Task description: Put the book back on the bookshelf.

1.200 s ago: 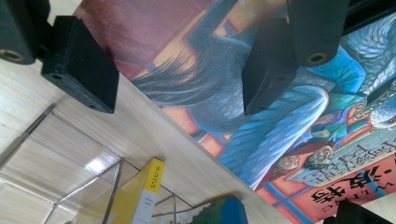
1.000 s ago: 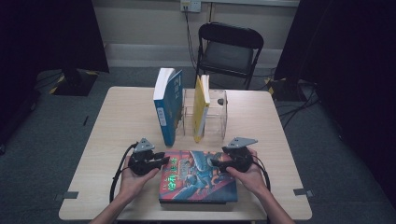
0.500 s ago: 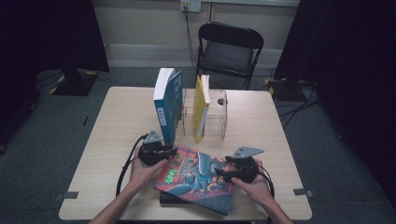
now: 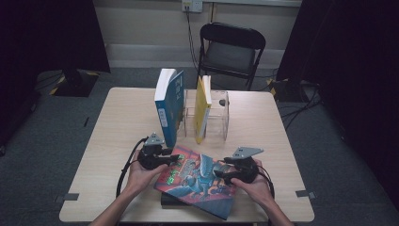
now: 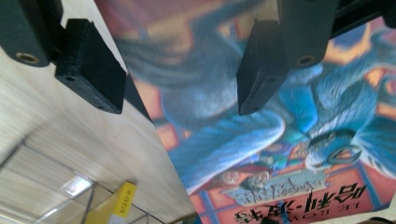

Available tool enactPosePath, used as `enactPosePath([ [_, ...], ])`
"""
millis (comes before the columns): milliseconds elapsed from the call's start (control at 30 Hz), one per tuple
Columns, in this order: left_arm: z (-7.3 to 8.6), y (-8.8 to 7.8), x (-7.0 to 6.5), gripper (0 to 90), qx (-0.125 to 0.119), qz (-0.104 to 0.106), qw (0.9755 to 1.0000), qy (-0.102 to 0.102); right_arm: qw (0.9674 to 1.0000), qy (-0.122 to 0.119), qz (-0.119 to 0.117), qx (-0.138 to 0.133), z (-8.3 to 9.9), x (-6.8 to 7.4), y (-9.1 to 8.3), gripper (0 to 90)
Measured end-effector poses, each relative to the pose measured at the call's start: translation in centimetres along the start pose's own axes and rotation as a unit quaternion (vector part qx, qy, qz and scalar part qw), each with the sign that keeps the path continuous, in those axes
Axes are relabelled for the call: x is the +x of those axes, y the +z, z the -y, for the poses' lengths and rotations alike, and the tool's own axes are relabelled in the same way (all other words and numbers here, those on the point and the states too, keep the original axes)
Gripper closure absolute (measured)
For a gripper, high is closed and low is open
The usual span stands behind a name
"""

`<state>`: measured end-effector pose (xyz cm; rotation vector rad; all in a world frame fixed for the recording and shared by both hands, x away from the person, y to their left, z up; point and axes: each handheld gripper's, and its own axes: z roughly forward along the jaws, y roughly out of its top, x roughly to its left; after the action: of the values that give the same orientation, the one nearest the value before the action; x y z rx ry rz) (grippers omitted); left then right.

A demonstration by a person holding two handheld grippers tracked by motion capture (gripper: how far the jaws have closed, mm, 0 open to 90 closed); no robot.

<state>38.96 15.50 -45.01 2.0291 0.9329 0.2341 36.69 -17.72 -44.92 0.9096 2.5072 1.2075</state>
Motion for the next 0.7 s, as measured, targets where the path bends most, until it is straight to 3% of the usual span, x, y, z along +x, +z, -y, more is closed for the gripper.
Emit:
enactPosePath([
  [100,0.7,-1.6,-0.2,54.1,-0.004,0.004,0.9996,-0.027,1.0,0.003,-0.001,0.005,-0.8,0.3,0.7,35.3],
  [300,3.0,-5.6,-0.6,52.2,-0.01,-0.003,0.9997,-0.023,0.9999,0.005,-0.014,0.007,-1.7,0.2,1.5,36.8],
  [367,4.1,-6.3,-0.6,51.9,-0.027,-0.009,0.9985,-0.047,0.9996,0.021,-0.017,-0.001,-1.7,0.1,1.9,35.6],
  [433,4.5,-6.5,-0.7,46.6,-0.021,-0.002,0.9974,-0.069,0.9998,0.011,-0.015,0.004,-1.8,0.4,2.3,34.7],
  [533,4.6,-6.2,-1.4,45.7,-0.008,-0.003,0.9991,-0.043,0.9998,0.013,-0.015,0.005,-1.8,0.3,2.2,35.0],
  [633,4.8,-5.9,-2.1,43.2,0.005,0.008,0.9993,-0.037,0.9998,0.01,-0.017,0.004,-1.5,0.4,2.0,35.4],
  [700,4.8,-5.9,-2.5,41.5,0.009,0.016,0.9996,-0.021,0.9997,0.014,-0.022,0.004,-1.4,0.2,1.8,35.4],
])
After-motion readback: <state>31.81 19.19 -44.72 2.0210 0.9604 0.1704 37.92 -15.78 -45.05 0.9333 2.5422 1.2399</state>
